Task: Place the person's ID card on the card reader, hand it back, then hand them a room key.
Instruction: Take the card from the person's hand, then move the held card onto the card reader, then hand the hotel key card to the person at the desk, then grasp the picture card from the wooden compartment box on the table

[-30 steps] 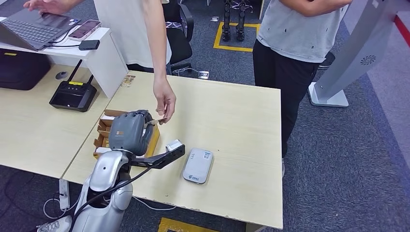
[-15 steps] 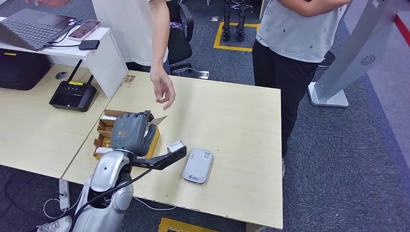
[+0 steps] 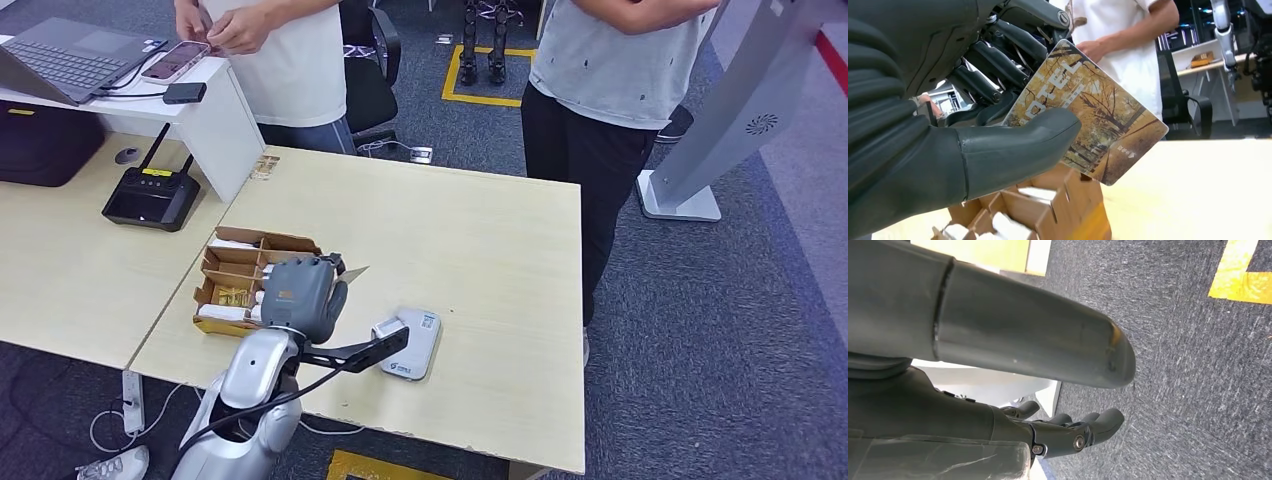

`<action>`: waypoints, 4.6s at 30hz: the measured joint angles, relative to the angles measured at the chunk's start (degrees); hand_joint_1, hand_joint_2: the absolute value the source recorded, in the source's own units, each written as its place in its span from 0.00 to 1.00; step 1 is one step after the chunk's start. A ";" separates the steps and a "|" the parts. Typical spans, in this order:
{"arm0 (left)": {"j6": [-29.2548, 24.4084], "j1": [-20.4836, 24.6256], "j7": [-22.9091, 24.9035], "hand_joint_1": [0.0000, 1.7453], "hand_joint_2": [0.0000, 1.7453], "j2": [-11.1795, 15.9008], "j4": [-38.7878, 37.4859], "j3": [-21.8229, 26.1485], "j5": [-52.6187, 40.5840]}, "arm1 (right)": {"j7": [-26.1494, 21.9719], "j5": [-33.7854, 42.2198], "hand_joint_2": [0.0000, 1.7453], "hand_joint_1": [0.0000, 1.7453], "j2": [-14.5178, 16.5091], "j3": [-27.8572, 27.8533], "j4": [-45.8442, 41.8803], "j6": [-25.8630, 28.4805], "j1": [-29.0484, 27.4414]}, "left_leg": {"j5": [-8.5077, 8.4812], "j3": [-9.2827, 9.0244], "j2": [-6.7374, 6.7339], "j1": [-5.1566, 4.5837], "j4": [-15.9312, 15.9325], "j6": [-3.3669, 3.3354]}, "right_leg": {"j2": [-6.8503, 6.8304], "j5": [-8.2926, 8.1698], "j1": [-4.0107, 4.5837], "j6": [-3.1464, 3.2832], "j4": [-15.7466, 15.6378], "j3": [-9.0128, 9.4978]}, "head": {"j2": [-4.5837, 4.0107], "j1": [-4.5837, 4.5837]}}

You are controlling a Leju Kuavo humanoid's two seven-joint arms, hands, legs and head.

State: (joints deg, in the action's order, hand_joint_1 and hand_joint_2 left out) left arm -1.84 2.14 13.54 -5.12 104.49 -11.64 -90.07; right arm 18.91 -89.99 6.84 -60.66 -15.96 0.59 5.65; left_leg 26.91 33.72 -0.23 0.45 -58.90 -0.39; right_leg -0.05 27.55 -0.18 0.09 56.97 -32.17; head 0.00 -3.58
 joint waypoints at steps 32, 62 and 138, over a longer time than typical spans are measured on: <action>-2.90 4.33 3.31 1.00 1.00 0.98 -18.89 -9.22 0.00 | -0.44 0.01 0.00 0.00 -0.61 2.88 0.06 0.07 0.02 | 0.00 0.00 0.00 -0.01 0.00 0.00 | 0.00 0.00 0.00 0.00 0.00 0.00 | 0.00 0.00; -4.89 4.39 3.14 1.00 1.00 -0.06 -22.48 -13.15 -0.07 | -0.80 0.00 0.00 0.00 -0.62 3.03 0.26 0.10 -0.01 | 0.00 -0.01 0.02 -0.01 0.00 0.00 | -0.01 0.00 0.00 0.00 0.00 0.04 | 0.00 -0.01; 1.65 38.69 9.42 0.00 0.00 14.19 -28.34 2.59 -0.04 | -2.51 0.00 0.00 0.00 -1.61 6.32 1.63 -0.44 0.69 | -0.19 0.05 -0.03 0.06 -0.01 0.10 | 0.06 -0.13 0.05 0.10 0.06 -0.05 | 0.00 0.01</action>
State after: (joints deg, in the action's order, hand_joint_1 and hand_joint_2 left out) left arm -0.19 40.83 22.96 9.08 76.15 -9.04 -90.12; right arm 16.40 -89.99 5.23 -54.34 -14.33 0.15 6.34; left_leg 26.71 33.77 -0.26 0.51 -58.90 -0.29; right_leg 0.01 27.42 -0.12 0.19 57.03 -32.21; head 0.00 -3.57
